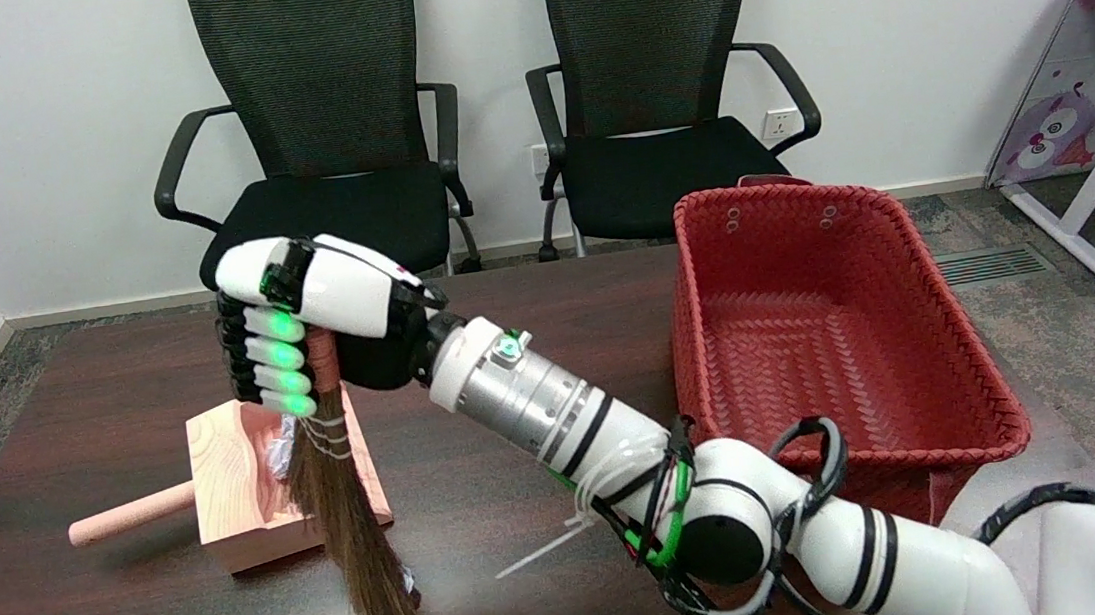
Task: Sweep the paper ball into the dustpan.
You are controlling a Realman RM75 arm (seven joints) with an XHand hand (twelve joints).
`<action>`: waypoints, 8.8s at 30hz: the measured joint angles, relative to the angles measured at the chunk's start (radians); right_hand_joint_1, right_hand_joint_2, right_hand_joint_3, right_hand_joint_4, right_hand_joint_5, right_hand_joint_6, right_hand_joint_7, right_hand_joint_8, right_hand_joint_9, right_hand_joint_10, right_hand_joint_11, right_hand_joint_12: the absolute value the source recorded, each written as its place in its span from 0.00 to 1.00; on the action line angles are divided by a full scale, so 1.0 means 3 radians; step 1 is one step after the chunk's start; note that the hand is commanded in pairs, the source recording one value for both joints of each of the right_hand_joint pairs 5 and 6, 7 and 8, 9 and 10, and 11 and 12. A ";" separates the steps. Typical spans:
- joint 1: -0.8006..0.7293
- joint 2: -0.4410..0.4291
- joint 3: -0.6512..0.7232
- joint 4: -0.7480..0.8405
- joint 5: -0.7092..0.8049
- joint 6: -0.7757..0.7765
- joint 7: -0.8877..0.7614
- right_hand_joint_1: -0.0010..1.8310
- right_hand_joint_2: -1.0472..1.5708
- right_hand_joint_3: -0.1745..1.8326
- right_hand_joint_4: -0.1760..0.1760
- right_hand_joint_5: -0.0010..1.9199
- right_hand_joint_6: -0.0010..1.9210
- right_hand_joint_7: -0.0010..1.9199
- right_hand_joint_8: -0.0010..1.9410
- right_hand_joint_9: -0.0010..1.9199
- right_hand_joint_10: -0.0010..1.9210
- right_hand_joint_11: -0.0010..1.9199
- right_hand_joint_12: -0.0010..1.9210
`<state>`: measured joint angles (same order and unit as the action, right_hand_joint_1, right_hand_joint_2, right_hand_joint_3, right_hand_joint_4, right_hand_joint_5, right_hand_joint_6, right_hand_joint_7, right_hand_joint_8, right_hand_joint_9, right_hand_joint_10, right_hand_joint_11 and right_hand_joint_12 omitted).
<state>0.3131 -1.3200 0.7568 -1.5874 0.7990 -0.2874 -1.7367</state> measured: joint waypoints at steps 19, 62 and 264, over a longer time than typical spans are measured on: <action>-0.0392 -0.0030 0.0052 -0.0083 -0.0243 0.0147 -0.0011 0.45 0.90 1.00 0.51 1.00 1.00 1.00 0.99 1.00 1.00 1.00 1.00; -0.0313 0.0164 0.0080 0.0164 -0.0298 0.0233 -0.0002 0.46 1.00 0.74 0.50 1.00 1.00 1.00 0.99 1.00 1.00 1.00 1.00; -0.0308 -0.1063 0.0743 0.0734 0.0365 -0.1281 -0.2338 0.42 1.00 0.91 0.54 1.00 1.00 1.00 0.99 1.00 1.00 1.00 1.00</action>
<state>0.2206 -1.6387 0.9797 -1.3672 0.9084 -0.6716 -2.4381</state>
